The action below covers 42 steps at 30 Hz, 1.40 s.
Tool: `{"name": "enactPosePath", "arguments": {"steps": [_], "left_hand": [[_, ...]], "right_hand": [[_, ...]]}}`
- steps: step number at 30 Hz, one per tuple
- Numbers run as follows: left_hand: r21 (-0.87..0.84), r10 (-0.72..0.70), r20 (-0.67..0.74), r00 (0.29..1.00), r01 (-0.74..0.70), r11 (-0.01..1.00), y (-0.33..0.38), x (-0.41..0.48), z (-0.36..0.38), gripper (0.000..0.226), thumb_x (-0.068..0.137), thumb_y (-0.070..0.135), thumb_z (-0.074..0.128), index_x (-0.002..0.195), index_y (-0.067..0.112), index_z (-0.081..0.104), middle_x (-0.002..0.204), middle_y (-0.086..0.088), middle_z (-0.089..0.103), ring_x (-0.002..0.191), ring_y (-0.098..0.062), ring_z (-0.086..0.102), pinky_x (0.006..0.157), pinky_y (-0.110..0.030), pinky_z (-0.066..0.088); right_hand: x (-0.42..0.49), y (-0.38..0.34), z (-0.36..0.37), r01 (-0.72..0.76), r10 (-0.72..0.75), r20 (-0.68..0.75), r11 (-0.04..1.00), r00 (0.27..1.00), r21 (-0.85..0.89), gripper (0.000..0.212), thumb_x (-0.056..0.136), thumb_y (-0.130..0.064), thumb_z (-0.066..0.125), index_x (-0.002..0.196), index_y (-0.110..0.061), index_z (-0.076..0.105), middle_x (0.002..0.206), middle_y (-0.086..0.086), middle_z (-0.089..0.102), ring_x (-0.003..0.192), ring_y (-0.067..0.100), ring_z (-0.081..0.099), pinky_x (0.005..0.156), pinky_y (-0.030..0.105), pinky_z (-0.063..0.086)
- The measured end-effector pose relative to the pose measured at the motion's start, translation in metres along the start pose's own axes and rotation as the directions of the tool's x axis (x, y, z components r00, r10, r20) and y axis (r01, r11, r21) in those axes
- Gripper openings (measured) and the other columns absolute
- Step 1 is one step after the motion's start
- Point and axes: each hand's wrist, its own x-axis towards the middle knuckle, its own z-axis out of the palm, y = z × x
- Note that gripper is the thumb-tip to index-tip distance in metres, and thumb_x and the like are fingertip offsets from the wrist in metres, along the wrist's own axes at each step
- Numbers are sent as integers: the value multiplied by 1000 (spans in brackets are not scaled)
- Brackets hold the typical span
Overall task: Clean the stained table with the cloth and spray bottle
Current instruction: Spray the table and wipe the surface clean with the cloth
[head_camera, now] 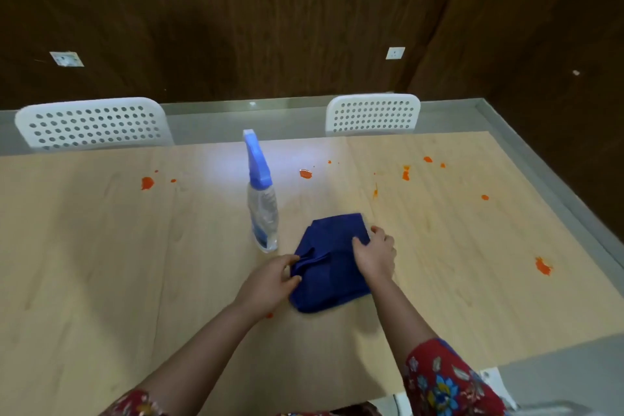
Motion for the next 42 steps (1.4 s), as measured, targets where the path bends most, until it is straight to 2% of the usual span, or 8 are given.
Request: {"name": "enactPosePath", "arguments": {"steps": [4,10,15,19,24,31,36,42], "left_hand": [[265,149,-81,985,-123,956,20,30,33,68,89,33,61,149,21,30,151,5,34,134,-15,39,105,-29,39],[31,4,-232,973,3,1000,41,59,53,33,95,13,46,126,19,56,118,-3,64,104,-22,59,80,-29,43],[106,140,-159,977,-124,987,53,62,70,42,92,13,56,133,14,53,129,-4,59,120,-24,53,98,-30,39],[216,191,-49,980,-176,960,66,63,94,52,91,22,60,140,18,45,150,-4,40,139,-22,32,114,-31,24],[307,167,46,985,-173,936,74,68,111,67,94,36,56,151,27,23,163,3,5,150,-18,2,119,-37,4],[499,88,166,982,-161,851,60,70,125,78,98,56,33,149,33,-21,151,9,-38,142,-13,-30,116,-39,-14],[503,83,225,971,-189,844,58,72,121,77,98,55,31,146,34,-25,148,9,-42,139,-14,-35,113,-37,-17],[519,50,243,969,-173,837,62,71,121,77,99,55,30,144,33,-28,145,9,-46,138,-14,-38,113,-38,-19]], "right_hand": [[6,30,3,38,-23,88,986,996,-163,39,83,-44,64,110,-17,55,101,-1,61,97,24,61,71,32,46],[-2,46,-57,-242,-74,435,741,898,626,13,86,-8,53,92,-12,64,86,7,70,83,23,64,76,35,47],[0,74,-146,-38,-118,162,685,980,727,15,85,-5,48,92,-8,61,82,8,67,84,22,63,74,34,47],[-3,81,-192,343,-387,34,852,921,396,18,77,-21,50,87,-7,54,73,-1,54,64,11,48,59,27,38],[-5,126,-168,334,-222,539,935,812,-118,33,84,-55,62,83,-23,58,92,-12,66,90,9,61,79,36,48],[23,147,-46,94,-107,-2,879,994,-467,69,89,-75,20,150,-48,3,160,-9,-12,148,35,-10,109,63,-14],[19,208,-75,303,-337,28,803,941,-512,57,96,-39,25,148,-21,37,157,-2,23,143,27,31,112,55,30],[96,184,-92,64,-165,-185,887,969,-457,68,93,-41,10,150,-10,31,158,9,25,146,28,25,118,49,21]]}}
